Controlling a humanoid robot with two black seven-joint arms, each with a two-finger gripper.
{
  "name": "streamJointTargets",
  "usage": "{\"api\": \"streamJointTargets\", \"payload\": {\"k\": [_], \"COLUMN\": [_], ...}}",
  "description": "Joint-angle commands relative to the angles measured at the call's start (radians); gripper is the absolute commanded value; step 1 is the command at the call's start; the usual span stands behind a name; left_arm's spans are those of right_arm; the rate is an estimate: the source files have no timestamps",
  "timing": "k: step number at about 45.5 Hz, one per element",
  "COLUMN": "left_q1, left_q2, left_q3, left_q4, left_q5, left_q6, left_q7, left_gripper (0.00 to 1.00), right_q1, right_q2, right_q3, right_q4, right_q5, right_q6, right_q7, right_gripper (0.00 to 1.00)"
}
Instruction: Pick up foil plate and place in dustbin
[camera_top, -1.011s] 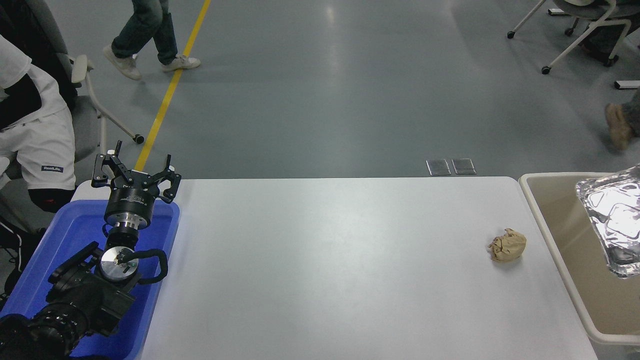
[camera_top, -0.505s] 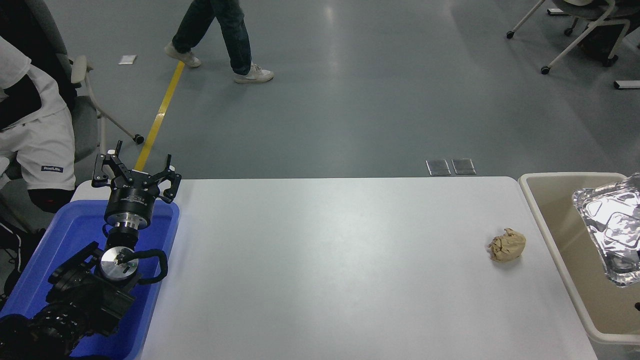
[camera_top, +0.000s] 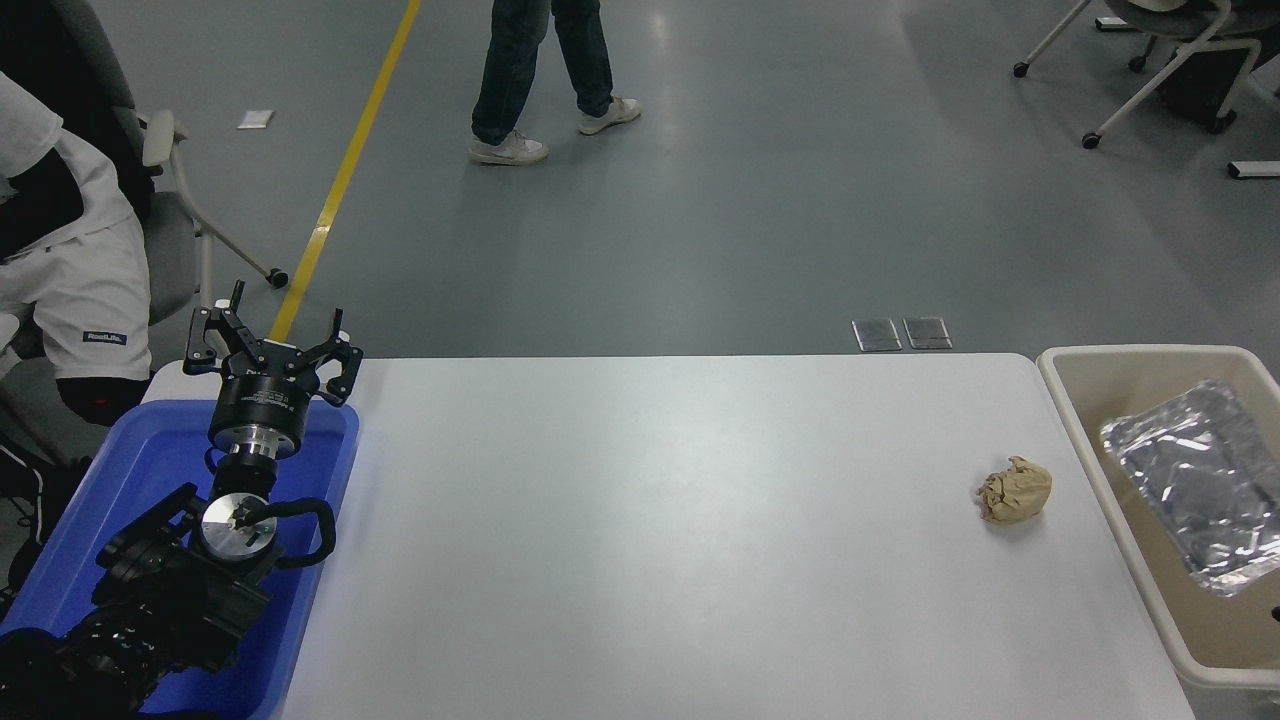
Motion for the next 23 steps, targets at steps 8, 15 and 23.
{"api": "streamJointTargets", "payload": {"k": [8,15,23], "left_q1": [0.0,0.0,0.0], "left_q2": [0.0,0.0,0.0], "left_q3": [0.0,0.0,0.0], "left_q4": [0.0,0.0,0.0], "left_q5": [0.0,0.0,0.0], "left_q6": [0.0,0.0,0.0], "left_q7": [0.0,0.0,0.0], "left_gripper": [0.99,0.99,0.99], "right_q1": [0.015,0.02,0.038], "right_q2": [-0.007,-0.021,-0.021], "right_q3": [0.009,0.01,0.006], "right_q4": [0.002,0.015,0.008], "right_q5": [0.002,0.002,0.002], "right_q6": [-0.021,-0.016,-0.016], "right_q7": [-0.001,-0.001,-0.001], "right_gripper": [0.97,0.99,1.0]}}
